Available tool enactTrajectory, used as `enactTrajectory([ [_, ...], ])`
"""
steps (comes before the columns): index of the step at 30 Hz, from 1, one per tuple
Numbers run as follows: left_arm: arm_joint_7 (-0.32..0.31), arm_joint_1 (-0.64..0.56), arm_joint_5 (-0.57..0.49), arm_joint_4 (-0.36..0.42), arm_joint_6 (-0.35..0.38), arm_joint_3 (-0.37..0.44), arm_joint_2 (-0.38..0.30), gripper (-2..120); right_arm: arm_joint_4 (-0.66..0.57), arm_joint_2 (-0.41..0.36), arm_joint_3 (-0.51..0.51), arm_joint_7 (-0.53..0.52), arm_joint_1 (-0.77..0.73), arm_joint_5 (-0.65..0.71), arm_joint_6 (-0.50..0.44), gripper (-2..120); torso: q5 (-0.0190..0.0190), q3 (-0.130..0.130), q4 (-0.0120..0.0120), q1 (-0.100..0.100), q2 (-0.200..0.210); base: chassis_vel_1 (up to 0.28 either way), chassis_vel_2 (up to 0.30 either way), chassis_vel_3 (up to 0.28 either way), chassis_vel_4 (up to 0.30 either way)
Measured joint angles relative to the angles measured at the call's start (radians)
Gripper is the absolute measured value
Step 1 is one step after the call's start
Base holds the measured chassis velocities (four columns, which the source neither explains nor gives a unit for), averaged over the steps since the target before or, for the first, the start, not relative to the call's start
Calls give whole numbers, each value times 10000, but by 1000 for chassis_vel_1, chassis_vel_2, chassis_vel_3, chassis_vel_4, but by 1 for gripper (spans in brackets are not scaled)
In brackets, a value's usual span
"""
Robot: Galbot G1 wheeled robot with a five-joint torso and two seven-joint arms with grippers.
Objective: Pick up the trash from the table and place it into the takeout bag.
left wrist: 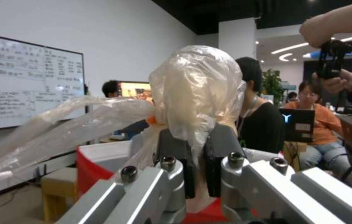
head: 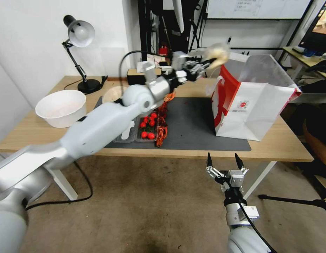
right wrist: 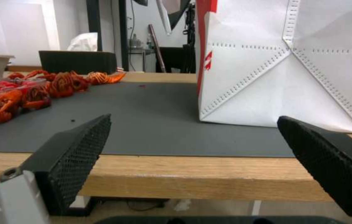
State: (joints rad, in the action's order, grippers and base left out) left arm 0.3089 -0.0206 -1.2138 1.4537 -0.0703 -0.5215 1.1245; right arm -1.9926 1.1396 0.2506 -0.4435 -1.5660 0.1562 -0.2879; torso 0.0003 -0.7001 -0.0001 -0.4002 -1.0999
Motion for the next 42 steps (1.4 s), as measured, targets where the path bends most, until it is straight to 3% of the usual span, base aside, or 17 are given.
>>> enactTrajectory([
  [6,88,609,-126,-726,-18,-503,693,5,23,16,18,-4,3,-1,-6,100,-2,0,3,2,0,0,0,0,0],
  [13,374,1734,-500,-2520,-34,-1475,2509,5,88,130,37,-18,113,-1,-23,100,0,0,-1,2,-2,0,0,0,0],
  [21,608,1758,-423,-3490,-109,-1845,3097,5,41,63,29,-26,263,56,-24,100,-3,1,1,2,-1,0,0,0,0],
  [27,637,1818,-258,-3795,-90,-1883,3311,5,41,95,28,-29,296,72,-32,100,-3,2,1,2,-1,0,0,0,0],
  [30,645,1897,-188,-3987,-45,-1917,3434,11,41,116,17,-29,306,73,-35,100,-2,2,1,2,-1,0,0,0,0],
  [42,647,2044,-113,-4119,10,-1972,3549,58,27,114,43,-47,300,88,-52,100,-3,1,1,3,-1,0,0,0,0],
])
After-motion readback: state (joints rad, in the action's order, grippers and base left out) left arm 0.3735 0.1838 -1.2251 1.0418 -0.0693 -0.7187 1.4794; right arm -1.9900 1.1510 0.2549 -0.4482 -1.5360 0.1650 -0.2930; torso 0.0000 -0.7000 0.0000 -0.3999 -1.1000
